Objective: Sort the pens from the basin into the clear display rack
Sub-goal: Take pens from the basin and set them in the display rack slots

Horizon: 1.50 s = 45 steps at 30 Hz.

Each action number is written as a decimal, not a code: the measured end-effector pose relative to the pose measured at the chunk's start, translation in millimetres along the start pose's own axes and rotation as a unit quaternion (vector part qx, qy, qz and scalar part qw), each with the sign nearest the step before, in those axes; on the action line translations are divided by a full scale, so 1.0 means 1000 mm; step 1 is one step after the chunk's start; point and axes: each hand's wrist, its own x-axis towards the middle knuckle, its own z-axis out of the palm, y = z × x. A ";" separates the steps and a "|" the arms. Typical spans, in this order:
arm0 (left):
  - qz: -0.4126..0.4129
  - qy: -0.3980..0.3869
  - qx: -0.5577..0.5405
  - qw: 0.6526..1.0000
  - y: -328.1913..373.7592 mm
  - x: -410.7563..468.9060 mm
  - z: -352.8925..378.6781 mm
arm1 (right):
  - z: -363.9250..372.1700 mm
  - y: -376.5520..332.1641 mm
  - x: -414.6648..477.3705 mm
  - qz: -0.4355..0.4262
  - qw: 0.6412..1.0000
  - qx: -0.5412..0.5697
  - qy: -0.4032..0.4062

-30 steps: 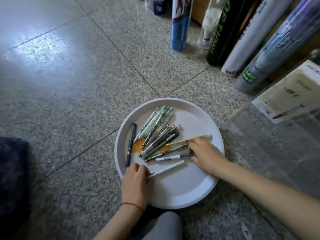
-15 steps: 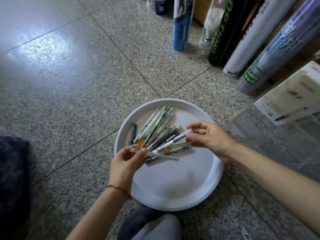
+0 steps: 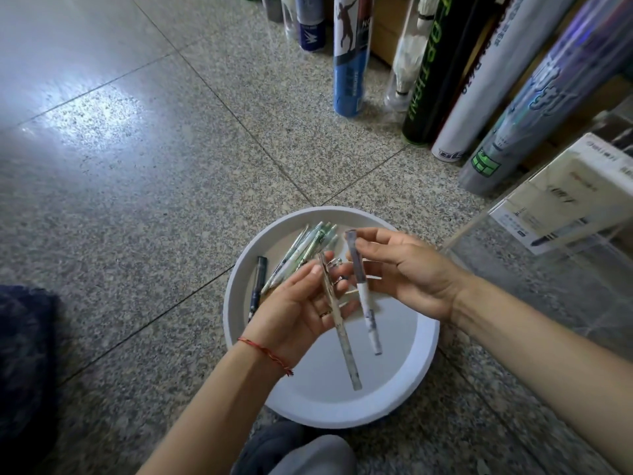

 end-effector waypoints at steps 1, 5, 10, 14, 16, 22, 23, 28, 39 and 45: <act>-0.012 -0.008 -0.010 1.000 -0.002 0.000 0.001 | 0.000 0.001 -0.001 0.000 1.000 -0.013 -0.001; -0.039 -0.019 -0.026 0.999 -0.008 -0.002 0.000 | -0.004 0.004 -0.001 0.002 0.999 -0.026 0.019; -0.068 -0.013 -0.018 0.997 -0.013 0.000 -0.003 | -0.004 0.006 -0.001 -0.003 1.000 -0.006 0.018; -0.087 -0.029 -0.001 0.996 -0.013 0.001 -0.001 | -0.005 0.007 -0.002 0.010 0.999 0.023 0.020; -0.086 -0.042 0.002 0.995 -0.013 0.000 -0.001 | -0.006 0.007 -0.003 0.018 0.999 0.039 0.024; -0.058 -0.015 0.083 0.995 -0.018 -0.003 0.003 | -0.014 0.005 -0.008 0.019 0.999 -0.006 0.047; -0.058 -0.011 0.091 0.994 -0.019 -0.005 0.005 | -0.015 0.004 -0.010 0.017 0.999 -0.015 0.050; -0.044 -0.018 0.159 0.986 -0.021 -0.013 0.021 | -0.020 -0.003 -0.022 -0.008 0.997 -0.049 0.055; 0.016 -0.106 0.342 0.934 -0.015 -0.030 0.108 | -0.032 -0.052 -0.109 -0.160 0.941 -0.271 0.125; -0.004 -0.152 0.377 0.914 -0.030 -0.037 0.152 | -0.042 -0.063 -0.166 -0.216 0.923 -0.278 0.156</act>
